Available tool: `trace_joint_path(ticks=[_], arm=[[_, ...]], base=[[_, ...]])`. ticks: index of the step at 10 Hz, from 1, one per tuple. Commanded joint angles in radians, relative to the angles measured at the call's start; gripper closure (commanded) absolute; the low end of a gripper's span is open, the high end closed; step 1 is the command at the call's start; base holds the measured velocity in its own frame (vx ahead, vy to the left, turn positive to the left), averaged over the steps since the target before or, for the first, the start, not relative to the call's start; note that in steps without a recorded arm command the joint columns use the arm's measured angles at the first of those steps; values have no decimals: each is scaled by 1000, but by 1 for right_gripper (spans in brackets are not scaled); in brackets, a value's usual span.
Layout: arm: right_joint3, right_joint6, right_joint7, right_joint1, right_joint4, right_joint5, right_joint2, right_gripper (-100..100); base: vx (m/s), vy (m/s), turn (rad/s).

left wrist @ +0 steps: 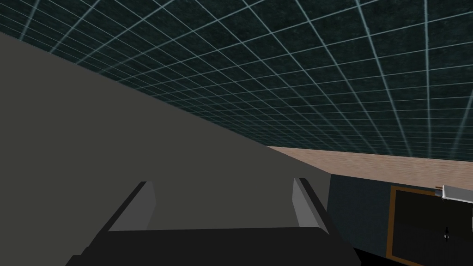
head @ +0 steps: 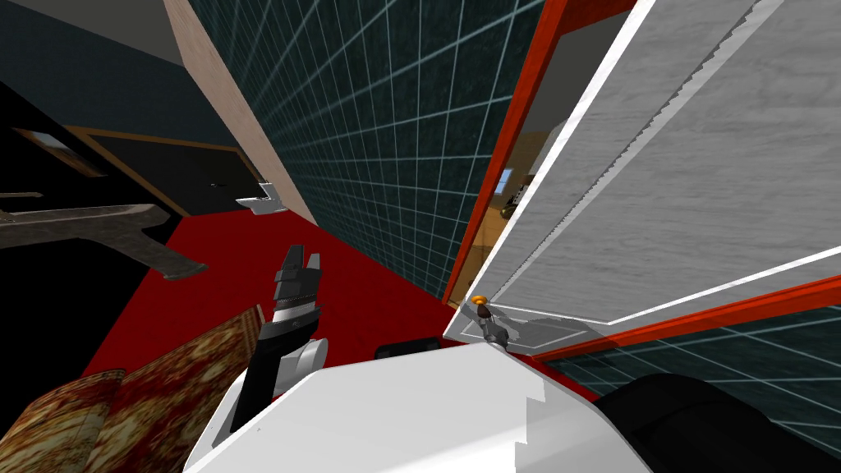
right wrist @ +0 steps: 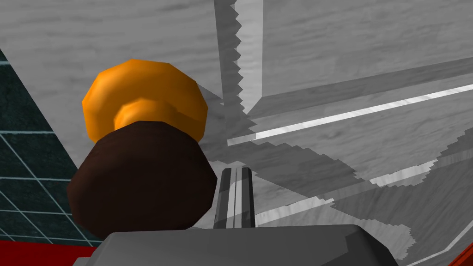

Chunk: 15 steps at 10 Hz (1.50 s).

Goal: Pull the door open

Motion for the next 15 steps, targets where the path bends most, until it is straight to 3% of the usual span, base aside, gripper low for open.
trace_joint_path(ticks=[1,3,4,12,15], arm=[[5,-5,0,-5,-8,4,3,100],[5,-5,0,-5,-8,4,3,100],[20,-20,-13,-14,11,19,0,-100],[96,-95,-64,-64,56,90,2,-100],[107,-106,-72,-71,63,100,2,-100]], base=[[0,0,0],[0,0,0],[-108,-41,93],[-177,-27,86],[-92,-21,49]])
